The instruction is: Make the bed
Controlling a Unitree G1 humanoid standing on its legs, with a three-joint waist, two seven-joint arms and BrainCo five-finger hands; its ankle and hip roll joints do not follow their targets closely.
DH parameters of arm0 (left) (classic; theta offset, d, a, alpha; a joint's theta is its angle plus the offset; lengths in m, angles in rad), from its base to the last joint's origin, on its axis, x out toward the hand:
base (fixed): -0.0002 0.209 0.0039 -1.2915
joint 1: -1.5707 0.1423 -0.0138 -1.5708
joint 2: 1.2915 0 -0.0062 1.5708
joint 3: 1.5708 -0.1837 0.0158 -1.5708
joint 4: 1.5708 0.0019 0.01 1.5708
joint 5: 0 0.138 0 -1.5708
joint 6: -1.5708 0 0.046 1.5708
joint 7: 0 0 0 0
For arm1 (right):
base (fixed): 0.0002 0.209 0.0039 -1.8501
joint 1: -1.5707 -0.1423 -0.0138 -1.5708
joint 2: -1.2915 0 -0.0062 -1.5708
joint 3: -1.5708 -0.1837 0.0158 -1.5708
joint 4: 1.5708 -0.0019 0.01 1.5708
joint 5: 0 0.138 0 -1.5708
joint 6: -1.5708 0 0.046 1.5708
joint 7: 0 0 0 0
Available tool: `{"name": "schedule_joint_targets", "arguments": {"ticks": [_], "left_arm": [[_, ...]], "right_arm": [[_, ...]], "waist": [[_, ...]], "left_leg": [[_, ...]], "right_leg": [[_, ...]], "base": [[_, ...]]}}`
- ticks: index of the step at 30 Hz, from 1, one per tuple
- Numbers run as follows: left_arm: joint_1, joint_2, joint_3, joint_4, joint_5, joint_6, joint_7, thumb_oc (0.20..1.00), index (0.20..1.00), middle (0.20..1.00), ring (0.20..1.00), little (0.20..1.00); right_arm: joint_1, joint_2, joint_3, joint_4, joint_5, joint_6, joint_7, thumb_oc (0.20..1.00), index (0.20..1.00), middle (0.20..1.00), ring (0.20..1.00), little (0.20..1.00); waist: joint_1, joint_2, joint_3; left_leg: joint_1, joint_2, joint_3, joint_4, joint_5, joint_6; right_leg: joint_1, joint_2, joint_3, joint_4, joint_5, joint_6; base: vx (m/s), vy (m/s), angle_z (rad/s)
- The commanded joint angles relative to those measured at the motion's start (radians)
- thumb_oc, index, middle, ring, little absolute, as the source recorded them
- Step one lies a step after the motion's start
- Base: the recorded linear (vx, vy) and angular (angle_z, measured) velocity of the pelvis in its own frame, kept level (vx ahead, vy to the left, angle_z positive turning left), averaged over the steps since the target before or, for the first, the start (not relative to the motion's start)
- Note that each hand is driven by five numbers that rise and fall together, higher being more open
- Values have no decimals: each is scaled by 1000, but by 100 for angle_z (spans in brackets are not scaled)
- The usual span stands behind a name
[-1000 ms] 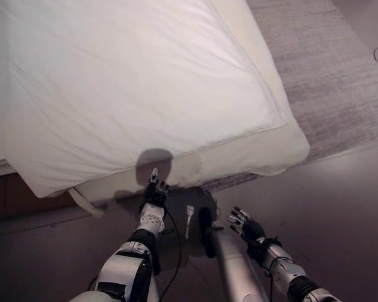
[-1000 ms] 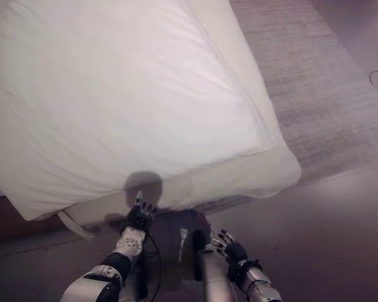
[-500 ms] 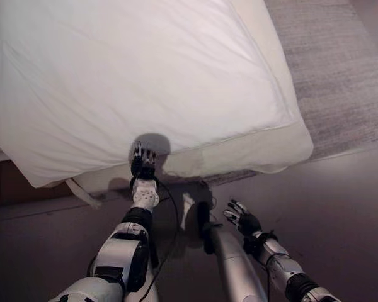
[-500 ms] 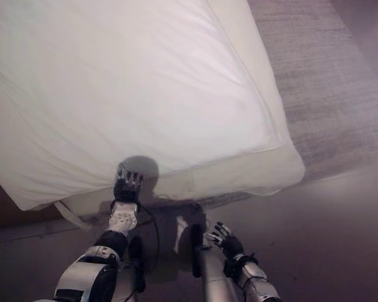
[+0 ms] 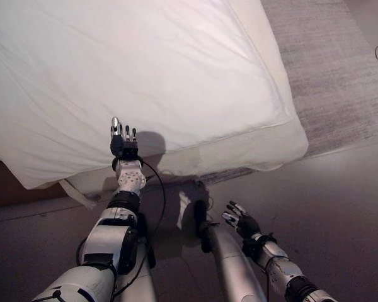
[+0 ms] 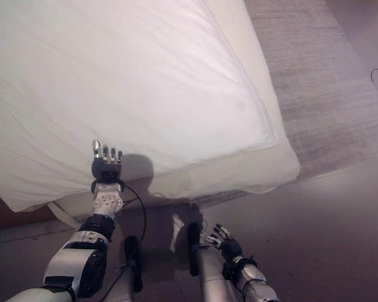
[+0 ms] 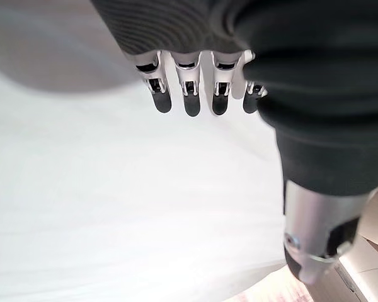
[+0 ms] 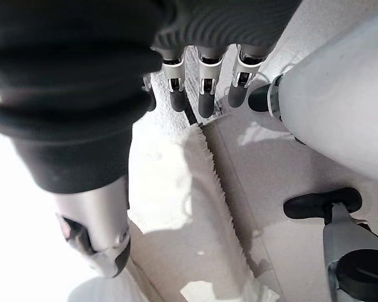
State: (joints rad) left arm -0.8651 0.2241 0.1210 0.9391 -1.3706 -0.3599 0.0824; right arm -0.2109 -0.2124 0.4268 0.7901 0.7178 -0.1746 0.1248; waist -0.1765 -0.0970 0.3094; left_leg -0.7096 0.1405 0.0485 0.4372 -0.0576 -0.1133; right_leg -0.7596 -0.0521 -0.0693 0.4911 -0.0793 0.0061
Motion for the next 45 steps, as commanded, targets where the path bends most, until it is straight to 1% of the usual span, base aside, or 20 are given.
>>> {"name": "schedule_joint_targets", "arguments": {"ticks": [1,4,6,7,8,11,14,18,22,25,31,34,36,39,42,45], "left_arm": [[-65,12,-7,40,16,-34,28,1000,1000,1000,1000,1000],[-56,-16,-19,28,39,-33,66,1000,1000,1000,1000,1000],[-43,-26,-25,9,44,-37,72,1000,1000,1000,1000,1000],[0,-57,-41,-39,56,-39,74,1000,1000,1000,1000,1000],[4,-60,-42,-45,58,-40,77,1000,1000,1000,1000,1000],[110,-114,-72,-129,84,-42,108,1000,1000,1000,1000,1000],[157,-129,-87,-171,89,-46,135,1000,1000,1000,1000,1000],[187,-146,-92,-190,92,-60,186,1000,1000,1000,1000,1000],[235,-158,-102,-234,102,-61,180,1000,1000,1000,1000,1000],[248,-163,-105,-236,94,-65,180,1000,1000,1000,1000,1000],[219,-152,-86,-174,67,-61,154,1000,1000,1000,1000,1000],[190,-133,-76,-131,68,-56,138,1000,1000,1000,1000,1000],[150,-113,-57,-72,55,-53,135,1000,1000,1000,1000,1000],[128,-101,-50,-51,49,-52,135,1000,1000,1000,1000,1000],[72,-58,-25,18,56,-41,124,1000,1000,1000,1000,1000],[29,-33,-16,38,48,-40,99,1000,1000,1000,1000,1000]], "right_arm": [[39,-20,29,-51,2,-27,8,1000,1000,1000,1000,1000],[37,-22,27,-50,6,-27,3,1000,1000,1000,1000,1000],[39,-23,26,-54,9,-28,2,1000,1000,1000,1000,1000],[42,-23,20,-61,16,-31,-1,1000,1000,1000,1000,1000],[44,-23,19,-61,16,-31,-1,1000,1000,1000,1000,1000],[38,-21,8,-74,27,-37,-13,1000,1000,1000,1000,1000],[31,-25,4,-83,33,-37,-16,1000,1000,1000,1000,1000],[19,-32,3,-94,41,-37,-24,1000,1000,1000,1000,1000],[20,-42,-2,-110,47,-45,-25,1000,1000,1000,1000,1000],[15,-45,0,-111,43,-44,-24,1000,1000,1000,1000,1000],[12,-51,14,-114,43,-41,-12,1000,1000,1000,1000,1000],[11,-56,19,-116,42,-40,-7,1000,1000,1000,1000,1000],[7,-60,25,-118,44,-37,-2,1000,1000,1000,1000,1000],[5,-62,28,-120,48,-35,0,1000,1000,1000,1000,1000],[14,-77,38,-139,47,-30,13,1000,1000,1000,1000,1000],[15,-84,47,-147,45,-25,19,1000,1000,1000,1000,1000]], "waist": [[0,8,-45],[5,16,-39],[7,18,-36],[11,20,-27],[12,21,-28],[32,28,-2],[43,36,19],[50,39,42],[54,39,64],[56,40,73],[46,28,67],[37,19,61],[27,11,54],[22,8,51],[4,-4,36],[-8,-8,25]], "left_leg": [[-66,-27,17,58,-33,36],[-67,-33,15,49,-27,39],[-68,-34,13,49,-26,39],[-70,-38,10,50,-24,41],[-70,-38,10,50,-24,41],[-63,-45,6,46,-21,45],[-61,-48,4,49,-22,47],[-66,-56,1,44,-13,51],[-67,-59,1,44,-10,54],[-74,-59,2,50,-9,55],[-84,-53,7,53,-19,55],[-97,-49,12,60,-20,54],[-113,-43,15,67,-23,52],[-123,-41,17,72,-24,51],[-150,-33,16,93,-30,48],[-164,-27,21,92,-30,46]], "right_leg": [[-4,-3,10,-96,63,89],[-6,-7,11,-98,65,89],[-6,-7,10,-98,64,88],[-5,-8,8,-98,63,86],[-5,-8,8,-98,63,86],[2,-9,7,-96,61,84],[5,-11,5,-91,56,83],[3,-13,6,-92,62,82],[2,-14,7,-92,66,84],[-4,-14,10,-89,65,83],[-25,-9,17,-77,61,84],[-42,-7,18,-71,61,84],[-58,-5,22,-66,62,85],[-65,-4,23,-64,62,85],[-93,1,26,-51,63,86],[-110,3,32,-52,68,89]], "base": [[0,0,0],[-8,13,-3],[0,0,0],[0,0,0],[0,0,0],[0,0,0],[0,0,0],[-9,-1,2],[-8,9,7],[0,0,0],[0,0,0],[0,0,0],[4,8,-3],[0,0,0],[16,4,-7],[15,16,-11]]}}
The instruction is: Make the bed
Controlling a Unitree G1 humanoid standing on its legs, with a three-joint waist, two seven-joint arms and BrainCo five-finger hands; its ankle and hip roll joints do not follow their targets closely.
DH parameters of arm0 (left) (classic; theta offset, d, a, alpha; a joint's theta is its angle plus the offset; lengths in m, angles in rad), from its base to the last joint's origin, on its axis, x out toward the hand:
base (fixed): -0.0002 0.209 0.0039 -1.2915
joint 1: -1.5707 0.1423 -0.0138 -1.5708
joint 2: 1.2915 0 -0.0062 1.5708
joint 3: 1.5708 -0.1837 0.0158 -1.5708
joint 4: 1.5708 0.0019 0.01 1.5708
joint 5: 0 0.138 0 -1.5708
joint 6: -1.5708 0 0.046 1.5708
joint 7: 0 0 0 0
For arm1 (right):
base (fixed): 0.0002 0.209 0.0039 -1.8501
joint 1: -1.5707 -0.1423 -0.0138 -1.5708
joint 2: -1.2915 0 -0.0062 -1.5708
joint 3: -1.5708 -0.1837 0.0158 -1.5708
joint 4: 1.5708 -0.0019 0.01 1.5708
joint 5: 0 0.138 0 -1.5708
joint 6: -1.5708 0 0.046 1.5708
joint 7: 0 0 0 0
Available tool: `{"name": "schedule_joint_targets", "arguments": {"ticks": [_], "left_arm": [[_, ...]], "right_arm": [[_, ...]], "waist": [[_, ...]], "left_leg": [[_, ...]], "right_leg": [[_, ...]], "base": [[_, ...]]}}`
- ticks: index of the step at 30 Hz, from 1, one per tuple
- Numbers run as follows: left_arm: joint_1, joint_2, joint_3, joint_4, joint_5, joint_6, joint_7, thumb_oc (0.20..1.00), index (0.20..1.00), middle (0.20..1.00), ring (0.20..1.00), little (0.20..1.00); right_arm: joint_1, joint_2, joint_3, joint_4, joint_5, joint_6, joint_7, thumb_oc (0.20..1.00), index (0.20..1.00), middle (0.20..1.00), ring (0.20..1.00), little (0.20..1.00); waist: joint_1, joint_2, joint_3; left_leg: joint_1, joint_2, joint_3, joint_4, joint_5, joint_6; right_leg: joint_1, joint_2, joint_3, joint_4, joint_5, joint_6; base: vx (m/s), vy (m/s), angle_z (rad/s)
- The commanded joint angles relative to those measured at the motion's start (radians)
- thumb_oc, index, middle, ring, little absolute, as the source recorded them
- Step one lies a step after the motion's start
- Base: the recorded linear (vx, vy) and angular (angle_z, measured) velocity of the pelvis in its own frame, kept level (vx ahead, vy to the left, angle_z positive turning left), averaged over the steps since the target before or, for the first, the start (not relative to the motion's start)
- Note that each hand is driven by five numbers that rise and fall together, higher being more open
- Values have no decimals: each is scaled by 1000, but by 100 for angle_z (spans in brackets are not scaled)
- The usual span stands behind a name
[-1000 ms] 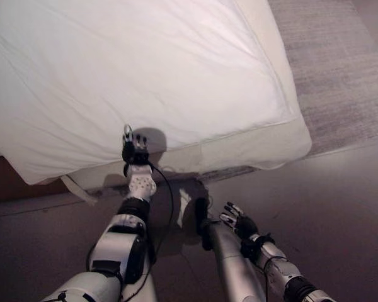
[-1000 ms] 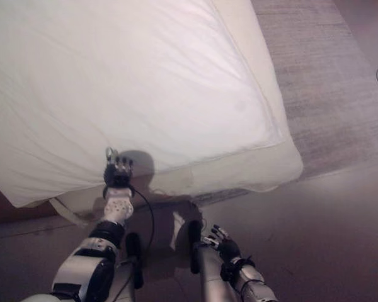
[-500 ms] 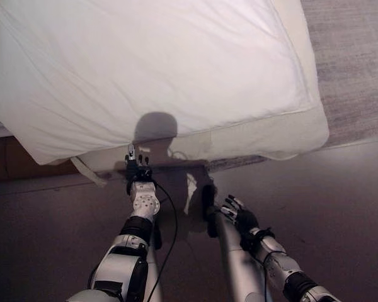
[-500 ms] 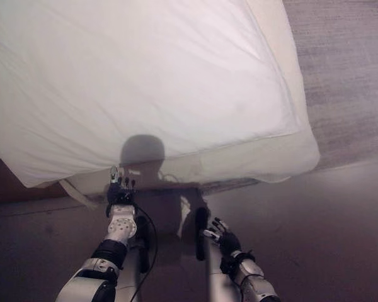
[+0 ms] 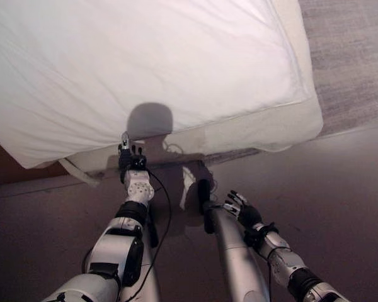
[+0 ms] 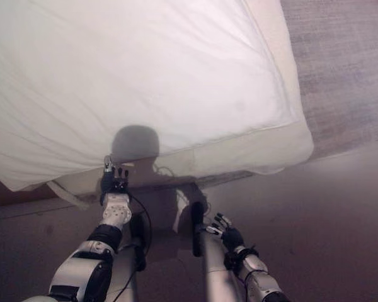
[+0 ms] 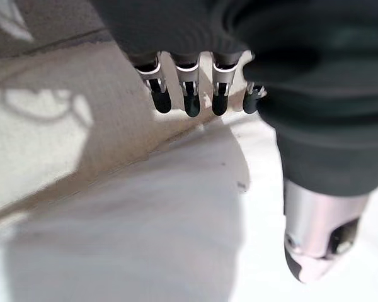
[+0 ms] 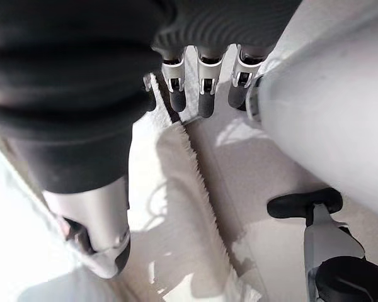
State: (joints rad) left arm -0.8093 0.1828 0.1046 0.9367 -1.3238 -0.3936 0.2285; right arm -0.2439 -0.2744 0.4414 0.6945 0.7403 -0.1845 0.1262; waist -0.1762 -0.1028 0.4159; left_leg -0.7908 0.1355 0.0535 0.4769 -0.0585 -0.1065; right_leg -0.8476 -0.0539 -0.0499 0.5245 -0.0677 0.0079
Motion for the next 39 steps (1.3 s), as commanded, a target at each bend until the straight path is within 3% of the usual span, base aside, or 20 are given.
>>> {"name": "schedule_joint_targets", "arguments": {"ticks": [1,9,18,20,22,30,39], "left_arm": [[-40,18,0,47,3,-5,-54,1000,1000,1000,1000,1000],[-114,98,13,99,-6,8,-79,1000,1000,1000,1000,1000],[-145,104,-7,60,-1,-1,-99,1000,1000,1000,1000,1000],[-153,99,-15,42,-5,-10,-106,708,708,708,708,708],[-159,100,-20,31,-9,-14,-115,200,200,200,200,200],[-145,68,-47,-86,-15,-56,-127,200,200,200,200,200],[-29,-50,-138,-363,-10,-81,-154,200,200,200,200,200]], "right_arm": [[50,-24,34,-55,21,-13,21,1000,1000,1000,1000,1000],[98,-45,43,-98,12,-4,38,1000,1000,1000,1000,1000],[139,-46,31,-101,0,0,42,1000,1000,1000,1000,1000],[140,-42,31,-97,-1,1,41,1000,1000,1000,1000,1000],[139,-37,30,-89,-2,-2,40,1000,1000,1000,1000,1000],[124,-8,32,-77,39,-6,39,1000,1000,1000,1000,1000],[-9,126,44,-32,348,-2,98,1000,1000,1000,1000,1000]], "waist": [[-13,-4,-84],[-41,-4,-132],[-44,11,-176],[-42,14,-180],[-39,16,-182],[-23,25,-170],[35,48,-121]], "left_leg": [[-87,-21,17,53,-28,38],[-147,-8,12,84,-32,30],[-178,-3,6,88,-30,27],[-179,-4,5,87,-30,28],[-177,-6,6,88,-31,28],[-139,-25,5,62,-26,33],[-82,-65,-14,-7,6,42]], "right_leg": [[-27,6,14,-86,59,89],[-87,11,18,-67,62,90],[-118,8,10,-59,63,90],[-118,10,11,-60,62,90],[-118,10,13,-57,60,90],[-82,9,16,-70,63,93],[-19,-1,13,-113,67,90]], "base": [[7,4,-8],[12,2,-8],[0,0,0],[0,0,0],[0,0,0],[3,4,2],[1,6,8]]}}
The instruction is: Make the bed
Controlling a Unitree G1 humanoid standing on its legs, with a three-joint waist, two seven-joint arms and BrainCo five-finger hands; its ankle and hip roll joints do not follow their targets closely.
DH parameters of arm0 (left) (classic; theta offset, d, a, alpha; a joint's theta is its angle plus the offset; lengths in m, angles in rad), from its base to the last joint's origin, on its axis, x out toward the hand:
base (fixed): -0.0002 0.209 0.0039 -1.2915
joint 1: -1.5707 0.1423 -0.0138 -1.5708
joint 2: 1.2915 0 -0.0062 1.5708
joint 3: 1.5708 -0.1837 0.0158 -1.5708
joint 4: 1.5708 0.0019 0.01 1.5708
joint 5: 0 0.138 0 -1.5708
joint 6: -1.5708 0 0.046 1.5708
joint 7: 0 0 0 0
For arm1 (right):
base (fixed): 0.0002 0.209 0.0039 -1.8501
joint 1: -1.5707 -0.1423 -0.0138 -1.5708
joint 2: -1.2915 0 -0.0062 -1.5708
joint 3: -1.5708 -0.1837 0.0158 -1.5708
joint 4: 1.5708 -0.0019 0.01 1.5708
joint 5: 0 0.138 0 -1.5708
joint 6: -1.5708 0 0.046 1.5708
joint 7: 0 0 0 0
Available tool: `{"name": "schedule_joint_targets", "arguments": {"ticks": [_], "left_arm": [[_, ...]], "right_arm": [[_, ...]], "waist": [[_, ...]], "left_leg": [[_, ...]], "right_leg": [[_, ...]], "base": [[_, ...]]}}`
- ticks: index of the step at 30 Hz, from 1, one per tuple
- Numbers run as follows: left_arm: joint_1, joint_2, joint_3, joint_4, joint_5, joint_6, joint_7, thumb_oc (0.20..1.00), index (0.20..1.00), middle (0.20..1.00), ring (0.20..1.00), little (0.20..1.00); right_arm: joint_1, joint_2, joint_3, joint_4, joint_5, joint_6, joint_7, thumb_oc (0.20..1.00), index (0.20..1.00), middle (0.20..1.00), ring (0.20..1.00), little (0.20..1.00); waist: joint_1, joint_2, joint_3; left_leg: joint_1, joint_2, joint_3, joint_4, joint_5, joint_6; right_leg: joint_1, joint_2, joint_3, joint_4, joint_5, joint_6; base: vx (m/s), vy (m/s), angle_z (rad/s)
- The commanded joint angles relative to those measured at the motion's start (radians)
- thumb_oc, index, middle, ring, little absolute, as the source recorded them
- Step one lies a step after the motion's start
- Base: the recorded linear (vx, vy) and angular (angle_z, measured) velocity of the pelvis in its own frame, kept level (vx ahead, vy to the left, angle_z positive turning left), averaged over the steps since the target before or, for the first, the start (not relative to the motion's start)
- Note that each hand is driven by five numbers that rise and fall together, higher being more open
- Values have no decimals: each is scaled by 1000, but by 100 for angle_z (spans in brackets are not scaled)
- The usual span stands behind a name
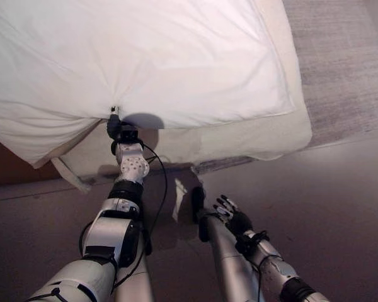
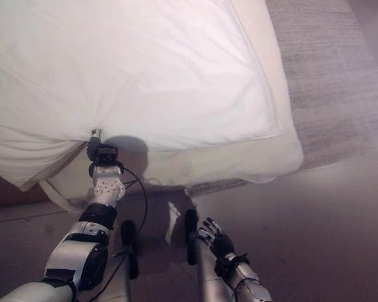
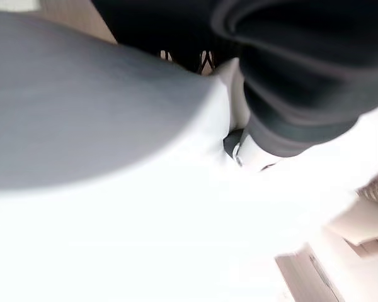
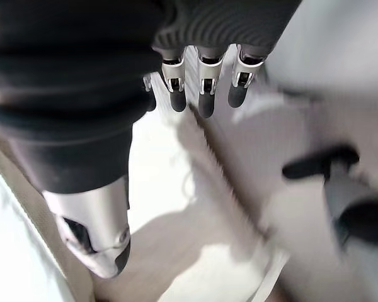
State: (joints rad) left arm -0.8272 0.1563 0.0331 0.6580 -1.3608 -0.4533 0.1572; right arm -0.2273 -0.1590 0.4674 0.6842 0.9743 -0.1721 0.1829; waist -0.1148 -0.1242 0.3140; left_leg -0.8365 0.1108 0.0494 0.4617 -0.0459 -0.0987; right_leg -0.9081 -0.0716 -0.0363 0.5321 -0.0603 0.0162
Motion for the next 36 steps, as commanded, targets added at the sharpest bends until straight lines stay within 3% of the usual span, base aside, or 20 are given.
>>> {"name": "schedule_joint_targets", "arguments": {"ticks": [1,10,22,30,36], "left_arm": [[7,-35,-74,-118,23,-22,-93,200,200,200,200,200],[117,-123,-199,-394,28,-12,-133,200,200,200,200,200],[202,-140,-248,-622,24,-55,-84,200,200,200,200,200],[267,-95,-209,-724,88,-74,-18,200,200,200,200,200],[325,-34,-139,-770,188,-86,66,200,200,200,200,200]], "right_arm": [[-52,32,14,-13,162,-19,46,1000,1000,1000,1000,1000],[-300,159,-47,28,479,-19,51,1000,1000,1000,1000,1000],[-431,200,-108,-14,658,-7,22,1000,1000,1000,1000,1000],[-467,166,-146,-122,689,-37,4,1000,1000,1000,1000,1000],[-497,99,-226,-233,678,-100,-10,1000,1000,1000,1000,1000]], "waist": [[-15,77,-15],[51,115,43],[106,144,71],[127,156,73],[138,173,69]], "left_leg": [[-31,-44,-9,1,-5,34],[15,-78,-26,-29,-1,54],[20,-110,-51,-27,1,61],[15,-120,-61,-21,-3,70],[4,-129,-65,-18,-4,78]], "right_leg": [[47,15,-2,-123,59,82],[90,1,-13,-121,52,84],[96,-20,-29,-99,34,81],[87,-26,-33,-86,26,81],[74,-34,-33,-80,23,84]], "base": [[2,37,9],[-7,33,12],[7,8,8],[0,0,0],[3,8,1]]}}
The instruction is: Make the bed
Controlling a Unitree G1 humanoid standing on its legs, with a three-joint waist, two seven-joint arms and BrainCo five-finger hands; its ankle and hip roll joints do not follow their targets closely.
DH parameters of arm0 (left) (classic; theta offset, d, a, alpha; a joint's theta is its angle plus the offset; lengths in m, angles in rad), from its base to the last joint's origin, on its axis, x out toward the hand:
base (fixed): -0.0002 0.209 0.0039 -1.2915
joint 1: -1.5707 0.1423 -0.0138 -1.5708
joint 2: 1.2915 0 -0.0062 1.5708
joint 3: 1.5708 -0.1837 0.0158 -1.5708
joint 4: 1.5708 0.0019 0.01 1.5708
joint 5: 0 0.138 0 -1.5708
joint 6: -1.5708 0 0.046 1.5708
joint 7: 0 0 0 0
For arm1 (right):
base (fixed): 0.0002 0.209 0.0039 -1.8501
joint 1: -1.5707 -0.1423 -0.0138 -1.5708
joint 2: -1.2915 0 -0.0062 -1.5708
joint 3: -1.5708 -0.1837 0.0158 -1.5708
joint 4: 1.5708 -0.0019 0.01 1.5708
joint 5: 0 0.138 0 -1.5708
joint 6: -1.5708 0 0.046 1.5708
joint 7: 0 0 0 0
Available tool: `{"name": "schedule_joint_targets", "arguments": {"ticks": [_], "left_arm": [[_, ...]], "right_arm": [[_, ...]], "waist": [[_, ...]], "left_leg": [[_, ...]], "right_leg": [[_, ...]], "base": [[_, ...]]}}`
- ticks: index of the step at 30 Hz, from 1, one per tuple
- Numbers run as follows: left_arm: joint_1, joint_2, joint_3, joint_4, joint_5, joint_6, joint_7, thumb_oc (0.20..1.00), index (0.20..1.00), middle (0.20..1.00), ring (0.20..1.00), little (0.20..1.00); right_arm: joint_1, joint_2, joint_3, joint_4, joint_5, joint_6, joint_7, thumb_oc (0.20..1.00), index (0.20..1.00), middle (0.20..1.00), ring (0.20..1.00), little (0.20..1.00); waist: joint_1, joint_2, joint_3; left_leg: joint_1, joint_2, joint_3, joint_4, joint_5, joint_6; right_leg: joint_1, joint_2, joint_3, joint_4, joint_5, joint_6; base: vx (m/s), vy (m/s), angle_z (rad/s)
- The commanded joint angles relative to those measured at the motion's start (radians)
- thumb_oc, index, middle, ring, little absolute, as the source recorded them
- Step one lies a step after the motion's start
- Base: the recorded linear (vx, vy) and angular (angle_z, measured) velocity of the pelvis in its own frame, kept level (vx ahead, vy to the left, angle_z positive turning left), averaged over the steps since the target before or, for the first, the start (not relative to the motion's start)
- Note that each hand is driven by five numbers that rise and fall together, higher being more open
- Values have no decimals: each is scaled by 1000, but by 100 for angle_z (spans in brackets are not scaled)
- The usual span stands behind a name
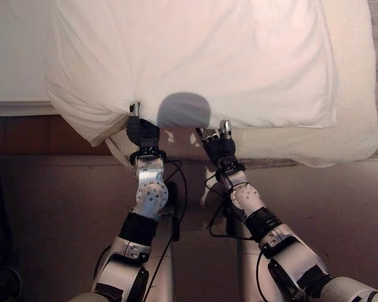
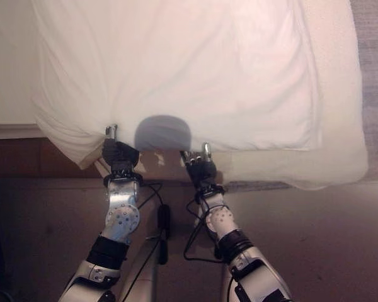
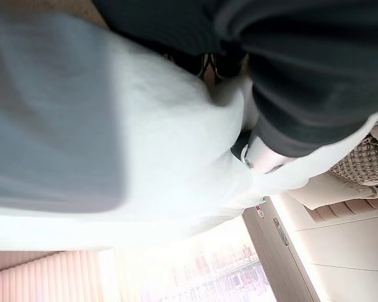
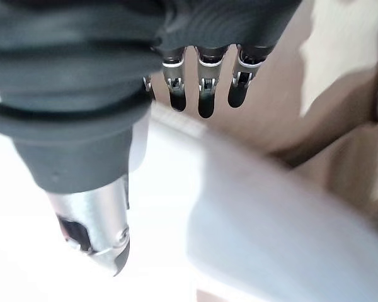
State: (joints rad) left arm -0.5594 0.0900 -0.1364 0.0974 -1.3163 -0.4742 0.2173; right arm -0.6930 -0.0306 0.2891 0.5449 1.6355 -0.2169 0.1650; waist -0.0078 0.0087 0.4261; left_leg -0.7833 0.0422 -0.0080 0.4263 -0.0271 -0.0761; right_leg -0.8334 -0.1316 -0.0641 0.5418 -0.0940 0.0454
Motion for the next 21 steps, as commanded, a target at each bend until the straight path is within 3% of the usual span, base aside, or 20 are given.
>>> {"name": "schedule_joint_targets", "arguments": {"ticks": [1,15,21], "left_arm": [[58,32,30,-211,146,-65,9,200,200,200,200,200],[128,81,193,-214,265,-79,168,200,200,200,200,200],[157,102,277,-167,286,-77,230,200,200,200,200,200]], "right_arm": [[-31,-30,-47,-94,17,-55,7,1000,1000,1000,1000,1000],[-92,-126,-234,-140,1,-167,-104,1000,1000,1000,1000,1000],[-80,-160,-272,-157,-25,-180,-146,1000,1000,1000,1000,1000]], "waist": [[32,40,-44],[57,64,-66],[52,59,-79]], "left_leg": [[-49,-61,-7,18,-23,55],[-63,-69,-13,7,-22,57],[-72,-63,-6,11,-17,58]], "right_leg": [[-1,26,-6,-89,57,54],[-18,13,-11,-85,52,63],[-26,10,-7,-86,58,61]], "base": [[0,0,0],[-3,6,3],[5,3,0]]}}
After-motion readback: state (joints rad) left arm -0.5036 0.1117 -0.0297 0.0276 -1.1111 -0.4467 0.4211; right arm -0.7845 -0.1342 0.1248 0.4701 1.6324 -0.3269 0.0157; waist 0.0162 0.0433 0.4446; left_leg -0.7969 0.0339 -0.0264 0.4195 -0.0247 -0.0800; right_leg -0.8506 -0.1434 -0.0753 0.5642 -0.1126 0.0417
